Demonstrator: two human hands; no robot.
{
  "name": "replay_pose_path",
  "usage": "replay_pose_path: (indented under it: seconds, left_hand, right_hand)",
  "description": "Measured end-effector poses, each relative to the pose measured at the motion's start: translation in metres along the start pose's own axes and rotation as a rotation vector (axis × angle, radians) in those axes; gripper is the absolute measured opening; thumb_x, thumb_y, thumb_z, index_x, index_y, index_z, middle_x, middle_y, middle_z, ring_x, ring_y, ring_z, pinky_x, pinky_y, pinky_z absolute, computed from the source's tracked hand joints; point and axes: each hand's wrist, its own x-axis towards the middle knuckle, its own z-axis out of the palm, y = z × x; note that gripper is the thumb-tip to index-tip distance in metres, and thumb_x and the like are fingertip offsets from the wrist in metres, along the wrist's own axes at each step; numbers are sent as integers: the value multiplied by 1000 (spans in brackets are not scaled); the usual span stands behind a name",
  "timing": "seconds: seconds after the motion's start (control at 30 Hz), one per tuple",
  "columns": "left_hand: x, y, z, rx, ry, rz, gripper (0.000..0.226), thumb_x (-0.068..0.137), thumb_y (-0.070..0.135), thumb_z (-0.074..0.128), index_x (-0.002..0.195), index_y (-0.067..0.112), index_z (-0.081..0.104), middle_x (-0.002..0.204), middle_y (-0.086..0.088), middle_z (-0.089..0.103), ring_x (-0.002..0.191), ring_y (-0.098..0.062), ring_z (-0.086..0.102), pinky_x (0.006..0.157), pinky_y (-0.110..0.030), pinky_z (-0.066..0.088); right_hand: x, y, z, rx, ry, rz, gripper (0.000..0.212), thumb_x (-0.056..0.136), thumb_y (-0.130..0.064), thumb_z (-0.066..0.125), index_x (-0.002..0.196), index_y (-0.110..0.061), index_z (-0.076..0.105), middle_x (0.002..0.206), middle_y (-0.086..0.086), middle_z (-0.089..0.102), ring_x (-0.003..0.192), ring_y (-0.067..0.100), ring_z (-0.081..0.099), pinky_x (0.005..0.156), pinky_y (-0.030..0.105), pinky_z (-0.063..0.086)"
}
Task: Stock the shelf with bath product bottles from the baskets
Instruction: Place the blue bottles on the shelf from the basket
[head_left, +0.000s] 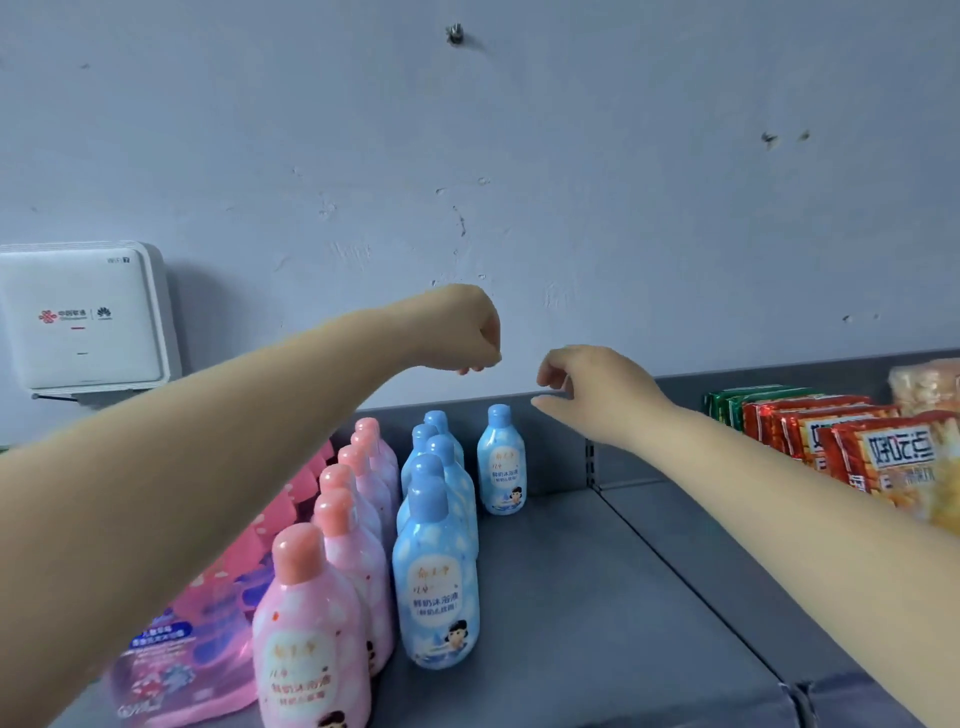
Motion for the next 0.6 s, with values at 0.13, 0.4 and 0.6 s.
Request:
replay_pose_path:
  seconds: [0.13,0.4,0.6]
  left_hand:
    - [-43,31,12,59,81,105,16,85,19,55,95,14,67,94,0,66,90,-22,61,79,-34,53]
    - [-110,98,75,187,111,353,11,90,26,46,86,18,53,86,2,57,79,-22,53,66,-30,42]
    - [-132,170,132,193,87,563,22,91,23,43,102,12,59,97,-4,65,86,-29,60,67,-28,38]
  right_hand:
    - [-51,-21,-30,-292,10,-102,25,91,-41,51,103,-19,56,102,-5,59,94,20,55,66,28,38]
    - [-168,-34,-62,-514,-61,-65,29,94,-39,45,110,-17,54,105,-1,56,103,22,53,64,29,36]
    - [-267,-7,-82,-634,-193,130,26,94,-36,45,108,-15,52,108,0,55,105,23,53,67,32,38]
